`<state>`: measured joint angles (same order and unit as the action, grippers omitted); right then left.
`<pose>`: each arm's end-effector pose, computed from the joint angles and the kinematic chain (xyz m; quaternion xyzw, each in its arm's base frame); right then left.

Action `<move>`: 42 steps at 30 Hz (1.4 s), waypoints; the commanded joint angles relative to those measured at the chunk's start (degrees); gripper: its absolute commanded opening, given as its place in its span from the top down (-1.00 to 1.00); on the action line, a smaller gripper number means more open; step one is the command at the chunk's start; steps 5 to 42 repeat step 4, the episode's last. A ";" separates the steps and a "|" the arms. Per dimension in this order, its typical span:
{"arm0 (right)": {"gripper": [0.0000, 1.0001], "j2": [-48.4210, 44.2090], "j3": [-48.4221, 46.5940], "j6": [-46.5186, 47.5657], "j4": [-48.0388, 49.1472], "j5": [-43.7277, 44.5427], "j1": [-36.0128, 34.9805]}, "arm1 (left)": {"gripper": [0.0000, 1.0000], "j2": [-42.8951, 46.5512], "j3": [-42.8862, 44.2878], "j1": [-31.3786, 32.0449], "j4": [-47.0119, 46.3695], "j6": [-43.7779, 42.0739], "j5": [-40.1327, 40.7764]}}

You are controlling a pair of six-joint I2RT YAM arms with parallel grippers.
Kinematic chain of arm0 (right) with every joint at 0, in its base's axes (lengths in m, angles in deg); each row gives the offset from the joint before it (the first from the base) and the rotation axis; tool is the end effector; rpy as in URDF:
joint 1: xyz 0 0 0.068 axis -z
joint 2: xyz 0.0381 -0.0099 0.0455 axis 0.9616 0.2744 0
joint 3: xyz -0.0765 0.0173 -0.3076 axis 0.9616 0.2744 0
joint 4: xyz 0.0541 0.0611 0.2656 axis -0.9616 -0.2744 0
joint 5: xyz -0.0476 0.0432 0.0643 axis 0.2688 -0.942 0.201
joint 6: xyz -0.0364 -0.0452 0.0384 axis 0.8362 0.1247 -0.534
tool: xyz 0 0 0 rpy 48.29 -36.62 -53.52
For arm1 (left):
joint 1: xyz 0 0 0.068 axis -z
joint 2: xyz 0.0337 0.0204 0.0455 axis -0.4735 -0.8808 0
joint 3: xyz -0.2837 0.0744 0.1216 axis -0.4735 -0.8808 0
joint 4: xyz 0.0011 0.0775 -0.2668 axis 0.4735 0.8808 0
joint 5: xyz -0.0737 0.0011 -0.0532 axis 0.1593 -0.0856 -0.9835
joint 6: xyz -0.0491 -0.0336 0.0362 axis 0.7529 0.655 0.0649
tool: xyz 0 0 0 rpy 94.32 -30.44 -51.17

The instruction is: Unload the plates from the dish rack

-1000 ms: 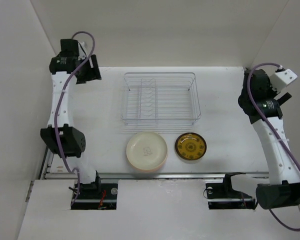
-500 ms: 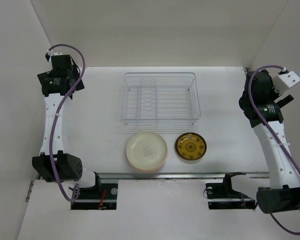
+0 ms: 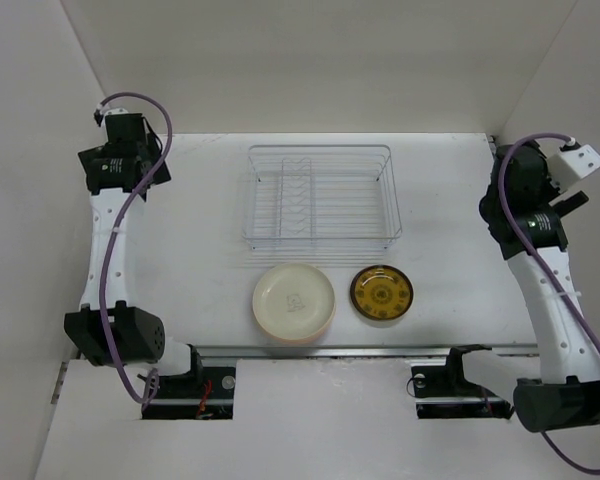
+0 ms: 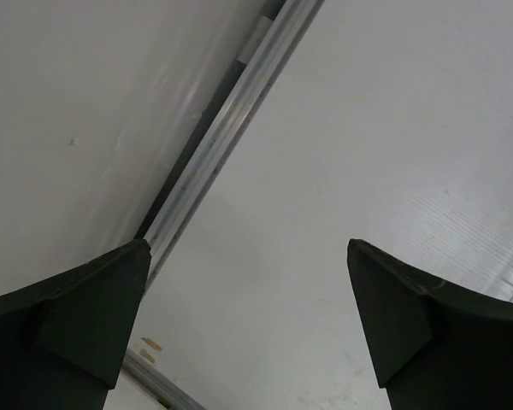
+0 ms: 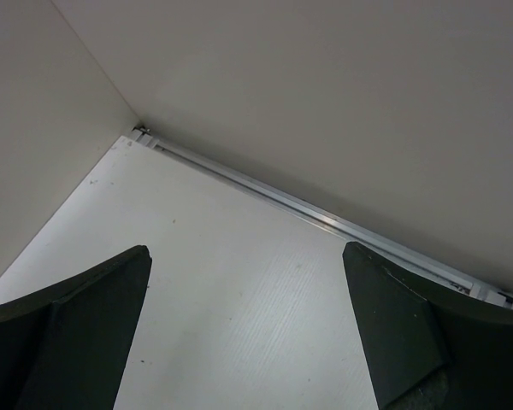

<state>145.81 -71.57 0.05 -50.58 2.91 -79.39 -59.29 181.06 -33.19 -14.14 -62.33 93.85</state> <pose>0.2197 -0.0287 0.4631 0.4290 0.6442 -0.2470 0.5831 0.3256 0.0520 0.4613 -0.1898 0.8458 0.1820 0.4641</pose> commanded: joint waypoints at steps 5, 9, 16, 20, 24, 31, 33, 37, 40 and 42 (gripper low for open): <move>-1.00 -2.57 0.78 0.92 3.14 -1.25 -0.21 | -1.00 3.46 -1.44 0.09 -1.60 0.05 -1.07; -1.00 -2.57 0.78 0.92 3.14 -1.25 -0.21 | -1.00 3.46 -1.44 0.09 -1.60 0.05 -1.07; -1.00 -2.57 0.78 0.92 3.14 -1.25 -0.21 | -1.00 3.46 -1.44 0.09 -1.60 0.05 -1.07; -1.00 -2.57 0.78 0.92 3.14 -1.25 -0.21 | -1.00 3.46 -1.44 0.09 -1.60 0.05 -1.07; -1.00 -2.57 0.78 0.92 3.14 -1.25 -0.21 | -1.00 3.46 -1.44 0.09 -1.60 0.05 -1.07; -1.00 -2.57 0.78 0.92 3.14 -1.25 -0.21 | -1.00 3.46 -1.44 0.09 -1.60 0.05 -1.07; -1.00 -2.57 0.78 0.92 3.14 -1.25 -0.21 | -1.00 3.46 -1.44 0.09 -1.60 0.05 -1.07; -1.00 -2.57 0.78 0.92 3.14 -1.25 -0.21 | -1.00 3.46 -1.44 0.09 -1.60 0.05 -1.07; -1.00 -2.57 0.78 0.92 3.14 -1.25 -0.21 | -1.00 3.46 -1.44 0.09 -1.60 0.05 -1.07; -1.00 -2.57 0.78 0.92 3.14 -1.25 -0.21 | -1.00 3.46 -1.44 0.09 -1.60 0.05 -1.07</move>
